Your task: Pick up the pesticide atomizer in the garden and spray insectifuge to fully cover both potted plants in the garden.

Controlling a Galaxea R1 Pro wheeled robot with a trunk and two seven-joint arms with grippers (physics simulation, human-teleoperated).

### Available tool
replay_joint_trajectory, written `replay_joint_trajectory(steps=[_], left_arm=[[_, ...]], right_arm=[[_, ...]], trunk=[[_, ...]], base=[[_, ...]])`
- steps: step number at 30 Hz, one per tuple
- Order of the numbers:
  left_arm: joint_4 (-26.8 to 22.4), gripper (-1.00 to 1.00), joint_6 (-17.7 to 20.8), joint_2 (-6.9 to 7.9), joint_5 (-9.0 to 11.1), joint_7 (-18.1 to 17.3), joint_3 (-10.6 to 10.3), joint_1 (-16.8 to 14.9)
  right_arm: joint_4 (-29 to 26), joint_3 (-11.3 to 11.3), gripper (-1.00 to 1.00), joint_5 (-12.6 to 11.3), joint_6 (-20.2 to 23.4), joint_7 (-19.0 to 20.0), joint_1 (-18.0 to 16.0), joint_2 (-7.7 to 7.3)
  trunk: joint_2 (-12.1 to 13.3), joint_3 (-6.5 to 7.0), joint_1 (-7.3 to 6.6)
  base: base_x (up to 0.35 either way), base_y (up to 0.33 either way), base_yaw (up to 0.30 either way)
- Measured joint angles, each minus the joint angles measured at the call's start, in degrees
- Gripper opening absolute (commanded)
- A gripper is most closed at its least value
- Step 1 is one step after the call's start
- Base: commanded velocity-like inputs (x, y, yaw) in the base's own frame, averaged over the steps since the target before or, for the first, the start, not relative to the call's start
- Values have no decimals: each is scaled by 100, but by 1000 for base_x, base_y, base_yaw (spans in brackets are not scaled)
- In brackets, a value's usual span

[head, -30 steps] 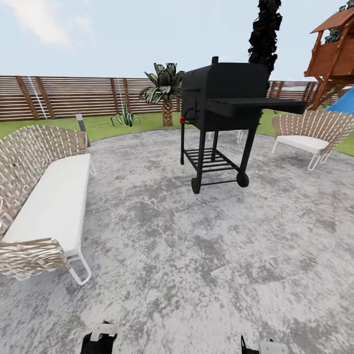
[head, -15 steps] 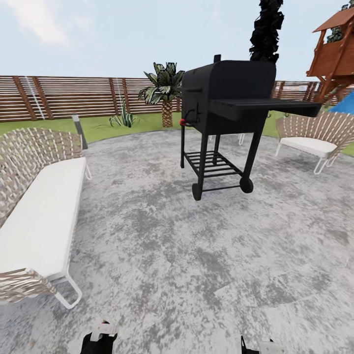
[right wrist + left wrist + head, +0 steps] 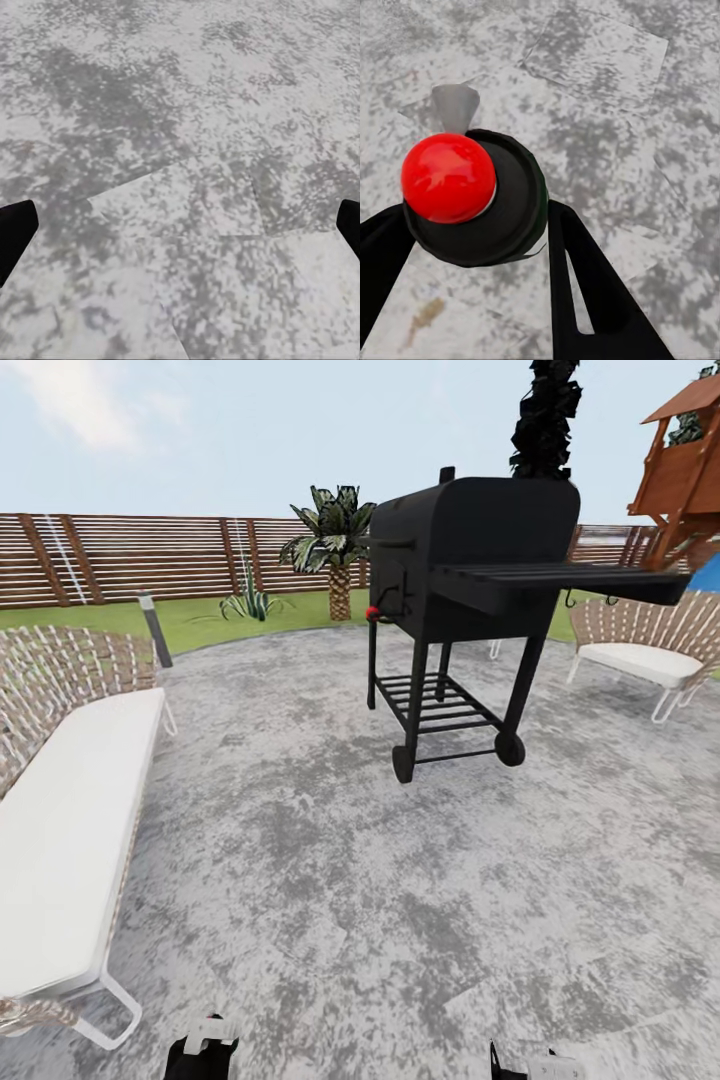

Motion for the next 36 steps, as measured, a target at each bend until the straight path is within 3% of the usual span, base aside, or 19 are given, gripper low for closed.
replay_joint_trajectory(steps=[21, 36], left_arm=[[0, -100, 0, 4, 5, 0, 2, 0], [-2, -100, 0, 1, 5, 0, 0, 2]], right_arm=[[0, 0, 100, 0, 7, -1, 1, 0], [1, 0, 100, 0, 4, -2, 0, 0]], trunk=[[0, 0, 0], [0, 0, 0]], base=[[337, 0, 8], [337, 0, 228]])
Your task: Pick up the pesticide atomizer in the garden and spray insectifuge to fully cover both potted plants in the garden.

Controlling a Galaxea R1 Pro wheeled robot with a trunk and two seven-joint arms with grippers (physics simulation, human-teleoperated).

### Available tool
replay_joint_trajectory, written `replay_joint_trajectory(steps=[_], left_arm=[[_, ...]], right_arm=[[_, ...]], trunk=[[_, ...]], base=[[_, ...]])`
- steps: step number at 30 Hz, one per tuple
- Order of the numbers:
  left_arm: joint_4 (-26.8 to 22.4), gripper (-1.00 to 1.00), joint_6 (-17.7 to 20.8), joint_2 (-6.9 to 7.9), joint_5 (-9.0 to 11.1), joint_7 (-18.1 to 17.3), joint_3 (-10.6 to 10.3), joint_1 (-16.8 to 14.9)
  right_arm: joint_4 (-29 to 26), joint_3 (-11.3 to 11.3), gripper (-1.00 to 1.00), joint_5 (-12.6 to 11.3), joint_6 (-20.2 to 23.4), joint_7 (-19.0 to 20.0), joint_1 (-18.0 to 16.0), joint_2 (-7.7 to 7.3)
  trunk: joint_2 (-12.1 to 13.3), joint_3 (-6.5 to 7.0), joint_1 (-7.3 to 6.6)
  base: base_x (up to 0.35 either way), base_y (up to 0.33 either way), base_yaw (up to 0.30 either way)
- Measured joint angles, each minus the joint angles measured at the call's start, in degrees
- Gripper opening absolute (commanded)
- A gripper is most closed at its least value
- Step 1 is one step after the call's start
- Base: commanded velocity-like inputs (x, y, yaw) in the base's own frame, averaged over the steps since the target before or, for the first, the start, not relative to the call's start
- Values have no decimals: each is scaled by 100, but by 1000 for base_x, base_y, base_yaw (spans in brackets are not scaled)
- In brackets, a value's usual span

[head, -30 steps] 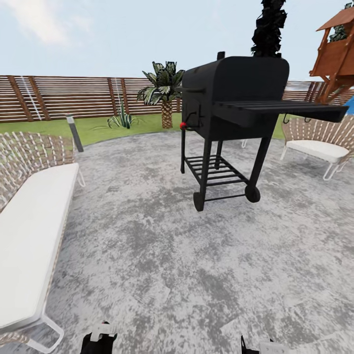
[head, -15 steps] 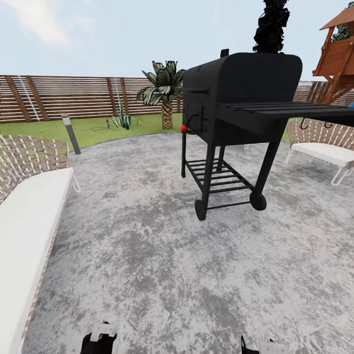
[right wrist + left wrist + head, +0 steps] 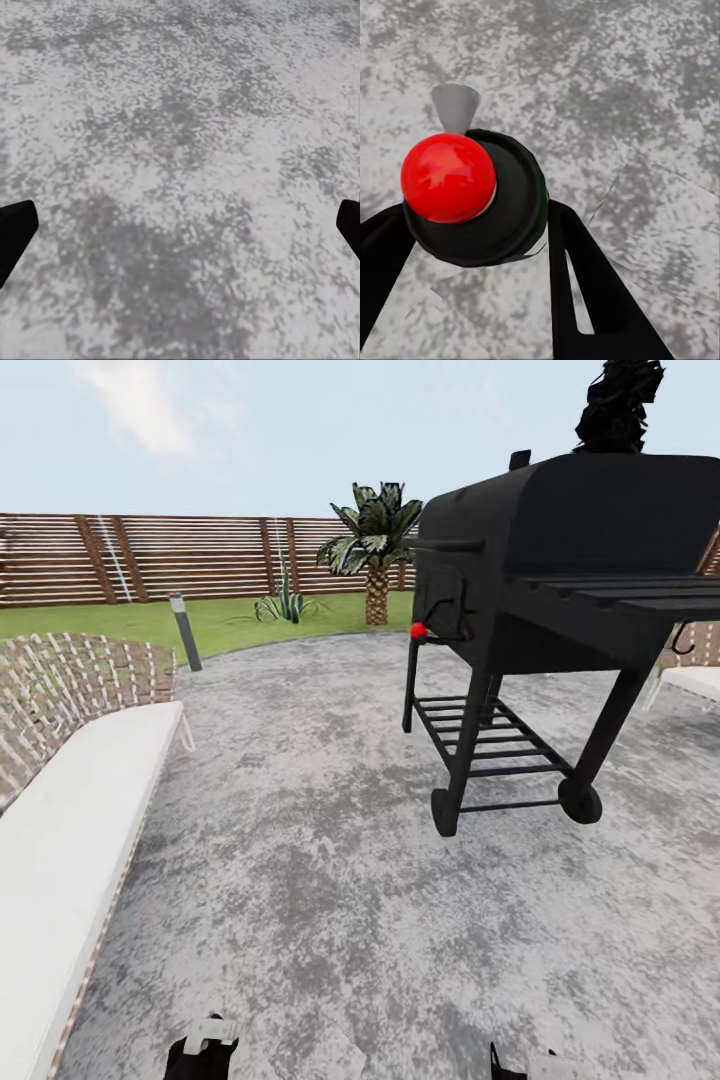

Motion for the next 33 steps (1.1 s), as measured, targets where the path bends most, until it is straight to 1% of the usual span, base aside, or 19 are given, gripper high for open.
replay_joint_trajectory(steps=[3, 18, 33], left_arm=[[1, -100, 0, 2, 1, 0, 0, -1], [1, -100, 0, 3, 3, 0, 5, -1], [0, -100, 0, 2, 3, 0, 0, 0]], right_arm=[[-1, 0, 100, 0, 1, 0, 1, 0], [-1, 0, 100, 0, -4, 0, 1, 0], [0, 0, 100, 0, -3, 0, 0, 0]], trunk=[[0, 0, 0], [0, 0, 0], [0, 0, 0]], base=[[337, 0, 102], [337, 0, 22], [339, 0, 264]])
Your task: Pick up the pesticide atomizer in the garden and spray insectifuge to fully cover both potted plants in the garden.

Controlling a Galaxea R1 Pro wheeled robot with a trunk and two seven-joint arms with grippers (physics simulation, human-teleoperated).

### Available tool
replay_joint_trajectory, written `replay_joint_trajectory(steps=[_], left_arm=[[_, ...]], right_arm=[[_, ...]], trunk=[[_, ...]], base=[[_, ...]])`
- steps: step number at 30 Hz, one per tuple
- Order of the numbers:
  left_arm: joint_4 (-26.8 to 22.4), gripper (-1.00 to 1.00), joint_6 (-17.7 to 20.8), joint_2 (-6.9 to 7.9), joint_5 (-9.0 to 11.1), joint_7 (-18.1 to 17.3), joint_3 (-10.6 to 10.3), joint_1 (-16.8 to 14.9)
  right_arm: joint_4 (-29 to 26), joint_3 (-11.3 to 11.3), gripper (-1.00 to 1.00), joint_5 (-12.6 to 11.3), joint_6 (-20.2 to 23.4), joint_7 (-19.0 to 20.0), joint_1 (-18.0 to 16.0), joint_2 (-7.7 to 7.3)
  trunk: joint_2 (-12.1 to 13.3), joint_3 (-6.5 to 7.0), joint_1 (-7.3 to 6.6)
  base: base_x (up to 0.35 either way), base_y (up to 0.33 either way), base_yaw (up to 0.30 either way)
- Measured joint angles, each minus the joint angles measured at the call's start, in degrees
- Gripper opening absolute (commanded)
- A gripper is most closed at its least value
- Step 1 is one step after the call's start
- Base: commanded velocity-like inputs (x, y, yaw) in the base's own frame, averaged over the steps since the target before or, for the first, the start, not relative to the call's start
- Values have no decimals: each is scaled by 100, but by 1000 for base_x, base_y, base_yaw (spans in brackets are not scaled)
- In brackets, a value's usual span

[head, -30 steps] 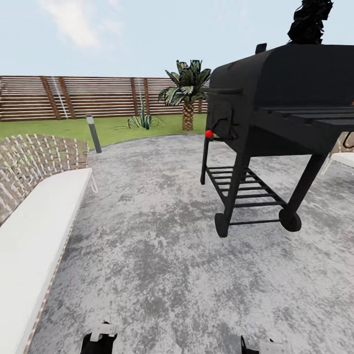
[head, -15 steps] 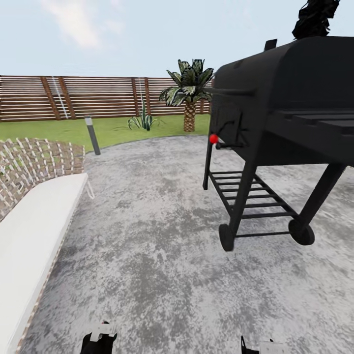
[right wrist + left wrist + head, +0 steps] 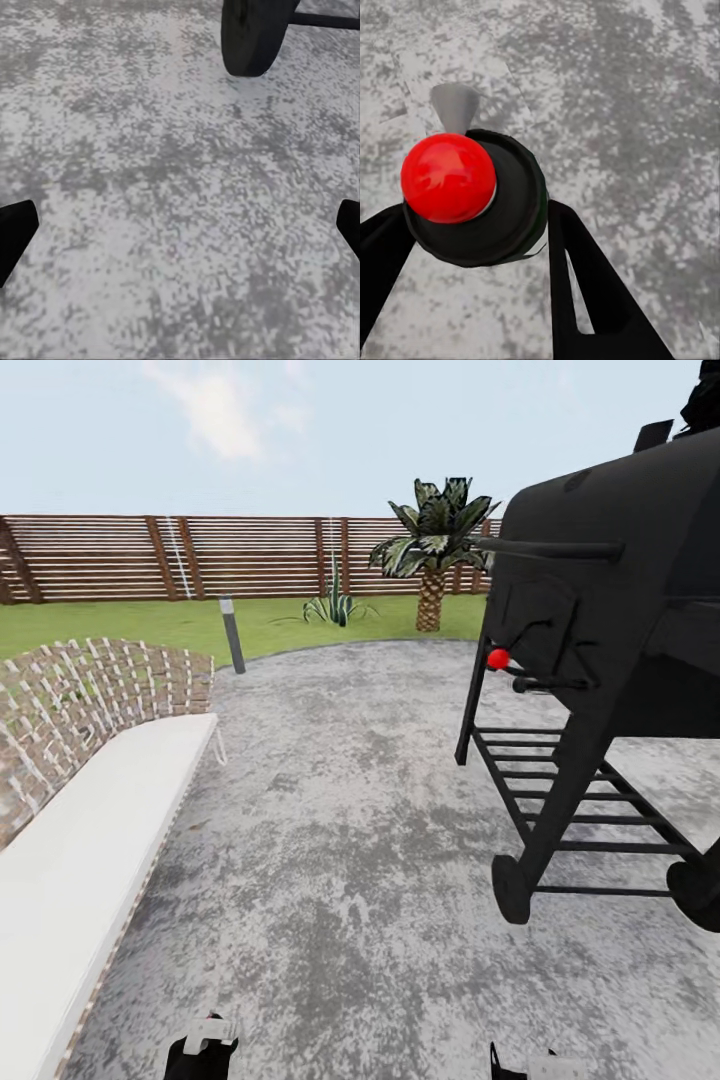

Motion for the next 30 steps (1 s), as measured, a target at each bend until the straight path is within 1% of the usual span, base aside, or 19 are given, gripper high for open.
replay_joint_trajectory(steps=[6, 9, 30], left_arm=[[0, -100, -1, -3, 0, 0, -1, 0], [1, -100, 0, -1, 0, 0, 1, -1], [2, -100, -3, 0, 0, -1, 0, -2]], right_arm=[[0, 0, 100, 0, 1, 0, 0, 0], [-1, 0, 100, 0, 2, 0, 1, 0], [-1, 0, 100, 0, 5, 0, 1, 0]], trunk=[[0, 0, 0], [0, 0, 0], [0, 0, 0]], base=[[339, 0, 271], [339, 0, 155], [339, 0, 5]])
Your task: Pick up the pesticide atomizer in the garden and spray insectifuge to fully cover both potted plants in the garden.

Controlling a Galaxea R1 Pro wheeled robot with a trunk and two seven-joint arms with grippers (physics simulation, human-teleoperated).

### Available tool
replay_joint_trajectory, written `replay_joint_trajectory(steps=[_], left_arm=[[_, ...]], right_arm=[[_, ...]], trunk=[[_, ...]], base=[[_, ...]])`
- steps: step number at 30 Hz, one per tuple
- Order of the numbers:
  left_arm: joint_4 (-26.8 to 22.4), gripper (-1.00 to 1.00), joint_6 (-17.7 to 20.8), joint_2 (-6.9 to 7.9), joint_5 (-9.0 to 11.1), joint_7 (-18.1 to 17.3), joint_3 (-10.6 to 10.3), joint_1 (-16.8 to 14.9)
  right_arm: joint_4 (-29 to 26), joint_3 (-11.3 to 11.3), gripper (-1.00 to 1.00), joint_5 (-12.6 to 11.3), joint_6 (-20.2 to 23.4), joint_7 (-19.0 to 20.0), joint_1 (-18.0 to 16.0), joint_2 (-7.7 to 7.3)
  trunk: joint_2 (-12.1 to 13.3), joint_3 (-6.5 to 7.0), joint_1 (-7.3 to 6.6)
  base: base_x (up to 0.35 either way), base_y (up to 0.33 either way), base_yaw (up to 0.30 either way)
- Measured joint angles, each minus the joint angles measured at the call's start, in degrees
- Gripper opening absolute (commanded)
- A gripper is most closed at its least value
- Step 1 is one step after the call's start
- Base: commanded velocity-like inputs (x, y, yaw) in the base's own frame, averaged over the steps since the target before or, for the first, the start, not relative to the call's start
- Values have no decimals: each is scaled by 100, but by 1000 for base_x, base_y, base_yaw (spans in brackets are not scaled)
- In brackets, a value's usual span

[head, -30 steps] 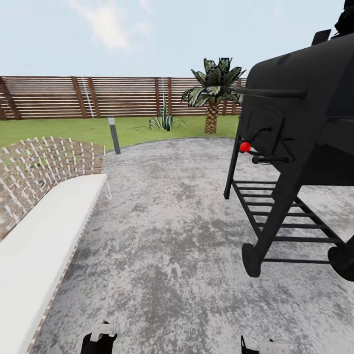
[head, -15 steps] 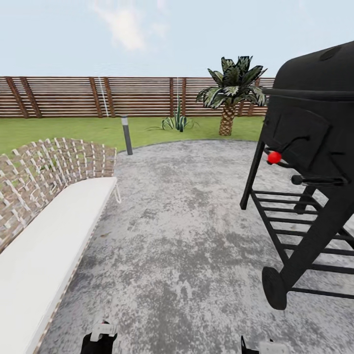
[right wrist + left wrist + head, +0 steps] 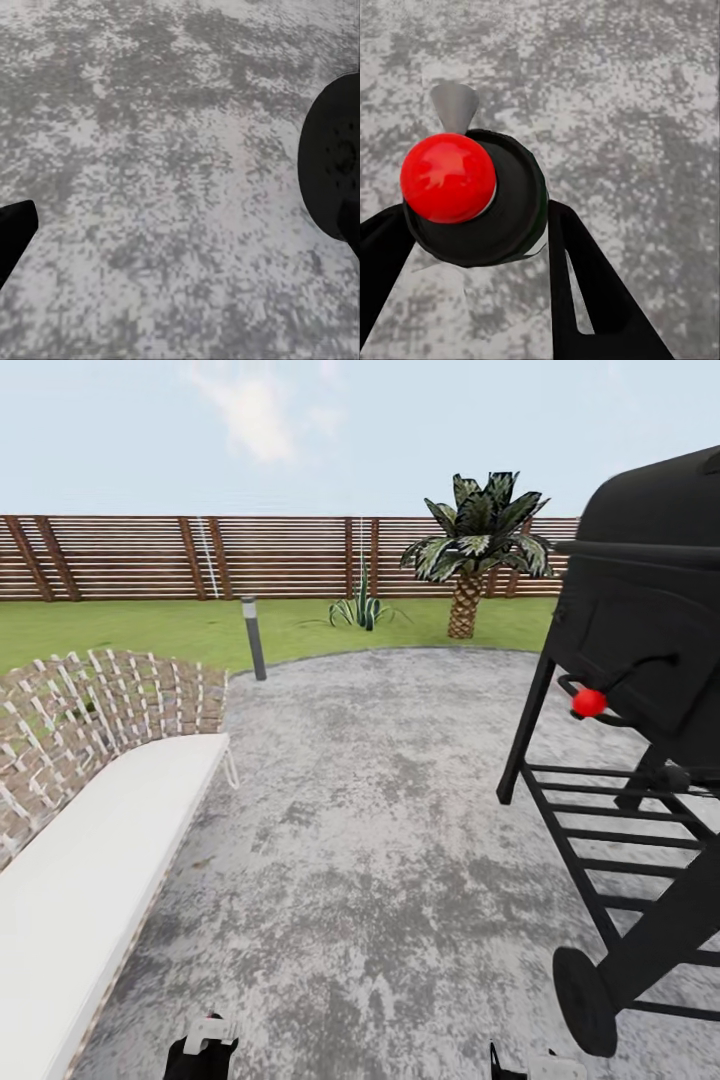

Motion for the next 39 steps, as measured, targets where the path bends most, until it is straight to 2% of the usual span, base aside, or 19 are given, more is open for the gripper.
replay_joint_trajectory(steps=[39], left_arm=[[0, -100, 2, 1, 0, 0, 8, 0]], right_arm=[[0, 0, 100, 0, -7, 0, 0, -9]], trunk=[[0, 0, 0]], base=[[339, 0, 0]])
